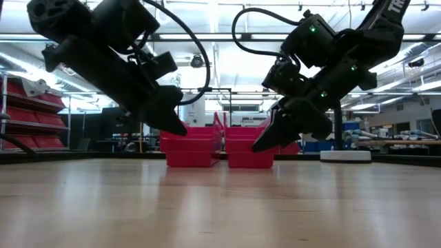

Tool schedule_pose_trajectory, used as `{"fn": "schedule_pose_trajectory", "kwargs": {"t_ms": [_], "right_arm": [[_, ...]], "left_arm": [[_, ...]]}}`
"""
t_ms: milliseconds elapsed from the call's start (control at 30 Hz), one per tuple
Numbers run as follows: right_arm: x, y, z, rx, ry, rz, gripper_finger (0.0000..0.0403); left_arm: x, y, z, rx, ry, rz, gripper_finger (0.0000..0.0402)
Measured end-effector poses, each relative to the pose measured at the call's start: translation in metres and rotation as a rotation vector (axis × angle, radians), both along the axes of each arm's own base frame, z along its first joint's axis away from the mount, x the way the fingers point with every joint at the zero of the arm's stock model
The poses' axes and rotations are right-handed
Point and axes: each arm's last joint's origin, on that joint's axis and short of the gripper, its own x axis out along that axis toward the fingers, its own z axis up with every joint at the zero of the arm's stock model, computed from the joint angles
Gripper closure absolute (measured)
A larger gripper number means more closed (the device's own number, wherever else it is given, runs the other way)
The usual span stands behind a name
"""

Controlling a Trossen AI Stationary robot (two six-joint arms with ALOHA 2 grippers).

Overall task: Sort batteries
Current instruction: Adjust the red bins

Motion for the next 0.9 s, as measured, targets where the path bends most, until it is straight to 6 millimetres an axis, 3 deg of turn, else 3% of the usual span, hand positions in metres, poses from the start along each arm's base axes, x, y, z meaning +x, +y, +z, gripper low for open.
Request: {"fn": "schedule_pose_trajectory", "kwargs": {"t_ms": [367, 900], "right_arm": [[0.0, 0.0, 0.0, -0.016, 0.0, 0.003, 0.0403], [0.0, -0.004, 0.001, -0.03, -0.002, 0.0, 0.0403]], "left_arm": [[0.007, 0.009, 0.005, -0.014, -0.045, -0.014, 0.0239], [0.013, 0.001, 0.016, 0.017, -0.117, -0.104, 0.0239]]}}
